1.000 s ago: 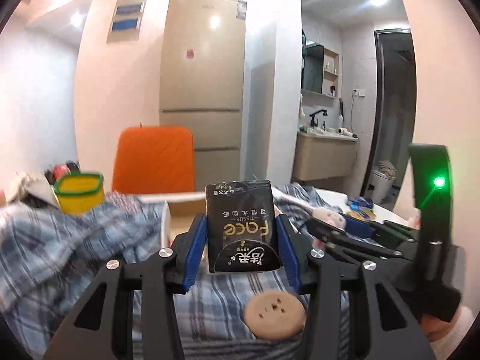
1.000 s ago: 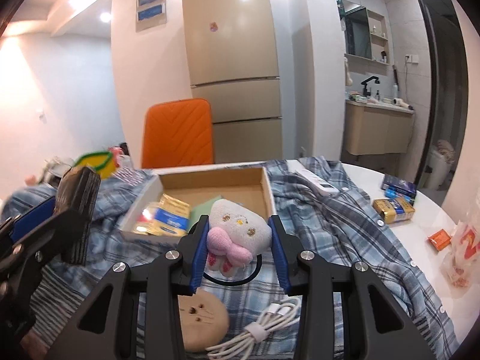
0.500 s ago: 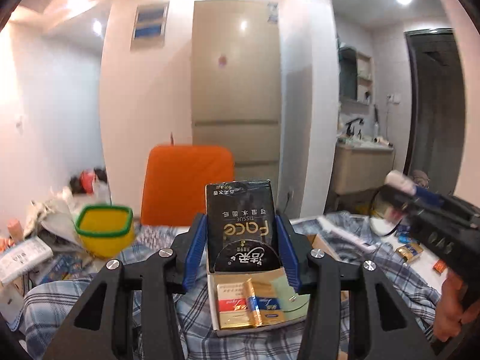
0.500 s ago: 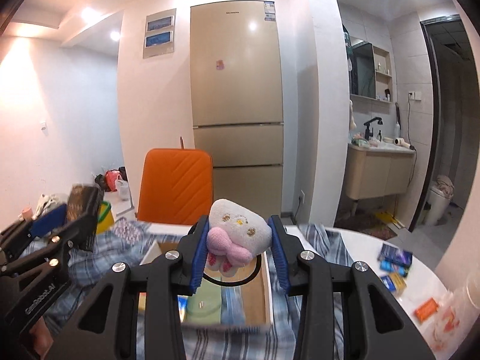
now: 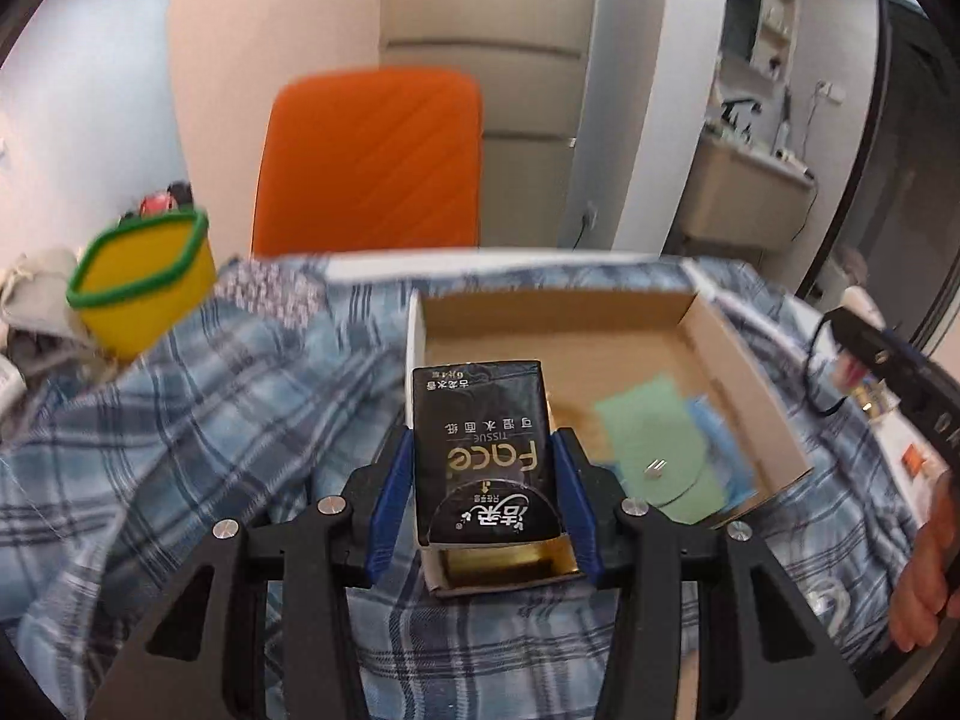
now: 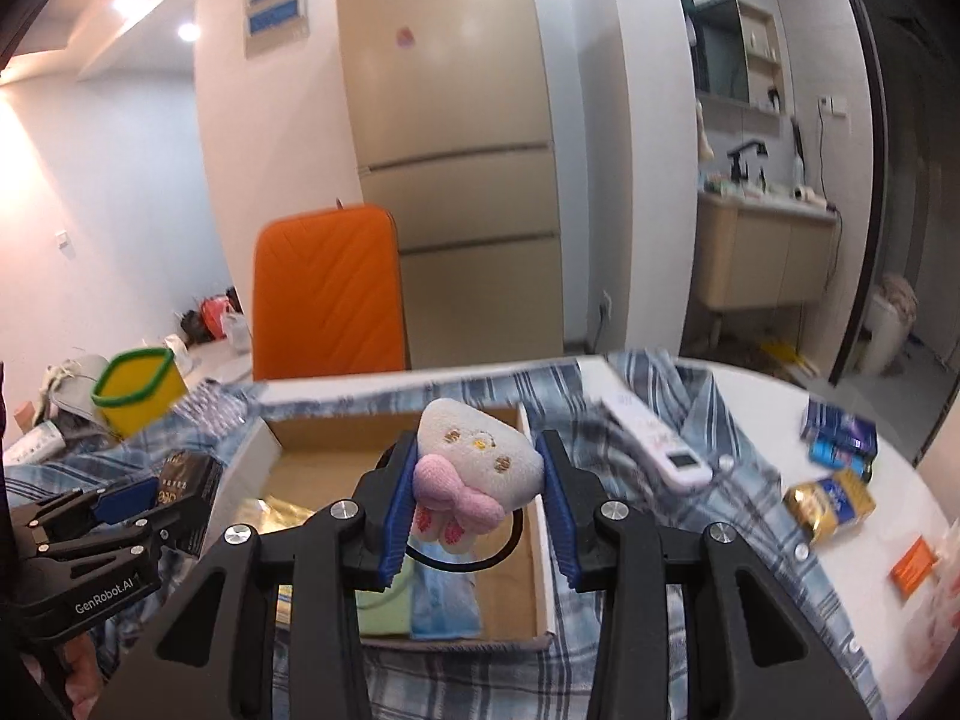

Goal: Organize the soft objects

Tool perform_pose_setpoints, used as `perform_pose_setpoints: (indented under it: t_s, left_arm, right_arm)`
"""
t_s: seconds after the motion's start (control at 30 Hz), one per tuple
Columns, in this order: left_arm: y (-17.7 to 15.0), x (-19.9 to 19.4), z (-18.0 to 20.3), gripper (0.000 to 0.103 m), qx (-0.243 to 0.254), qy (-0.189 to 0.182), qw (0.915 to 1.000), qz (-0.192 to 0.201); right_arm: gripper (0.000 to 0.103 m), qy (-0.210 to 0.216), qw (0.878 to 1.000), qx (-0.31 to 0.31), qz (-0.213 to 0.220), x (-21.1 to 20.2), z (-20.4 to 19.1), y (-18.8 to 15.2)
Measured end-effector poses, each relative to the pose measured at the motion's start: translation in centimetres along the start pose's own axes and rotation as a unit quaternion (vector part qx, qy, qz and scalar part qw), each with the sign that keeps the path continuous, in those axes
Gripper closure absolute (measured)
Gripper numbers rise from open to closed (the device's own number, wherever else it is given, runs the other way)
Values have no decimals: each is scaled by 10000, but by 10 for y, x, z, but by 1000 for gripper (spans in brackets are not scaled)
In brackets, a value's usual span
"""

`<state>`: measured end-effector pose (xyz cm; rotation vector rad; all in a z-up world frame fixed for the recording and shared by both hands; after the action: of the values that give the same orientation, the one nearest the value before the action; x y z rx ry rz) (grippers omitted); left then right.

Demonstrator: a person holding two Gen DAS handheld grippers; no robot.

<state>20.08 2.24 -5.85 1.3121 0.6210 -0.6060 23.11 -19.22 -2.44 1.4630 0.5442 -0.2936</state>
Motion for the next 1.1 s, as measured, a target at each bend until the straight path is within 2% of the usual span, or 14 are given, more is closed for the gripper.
perform_pose_setpoints:
  t_s: [0.23, 0.53, 0.63, 0.67, 0.8, 0.93, 1.03, 1.1]
  left_arm:
    - [-17, 17, 8, 58, 169, 5, 9994, -291]
    - [-20, 23, 12, 58, 265, -139, 9987, -405]
    - [-20, 23, 13, 54, 307, -149, 9987, -371]
    - [-20, 21, 13, 51, 301, -162, 9989, -314]
    - [-15, 5, 12, 23, 298, -33, 9995, 121]
    - [-12, -5, 12, 11, 335, -10, 9984, 447]
    - [-10, -14, 14, 8, 382, -98, 9970, 673]
    - [-9, -20, 16, 1, 408, -158, 9954, 850]
  right_arm:
    - [63, -13, 9997, -130, -187, 12, 6, -16]
    - [63, 61, 9993, -83, -351, 20, 15, -19]
    - [63, 93, 9992, -61, -391, 22, 17, -20]
    - [63, 110, 9991, -56, -411, 23, 17, -20]
    - [63, 207, 9986, -37, -486, 27, 15, -23]
    - [63, 296, 9980, -68, -559, 31, 11, -27]
    - [63, 194, 9977, -189, -628, 35, 8, -30]
    - [63, 46, 9971, -222, -727, 38, 9, -32]
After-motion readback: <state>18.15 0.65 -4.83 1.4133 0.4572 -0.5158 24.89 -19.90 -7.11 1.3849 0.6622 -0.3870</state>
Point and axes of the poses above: each gripper's, at about its wrist camera, not at the fingertips, and x roughly the way its jaws point, z to its right, y to its top, the point moved 4 cm from there along x, roughly the way its jaws point, and after that the axes turned 6 degrees about -x, right-handed, at the moved point
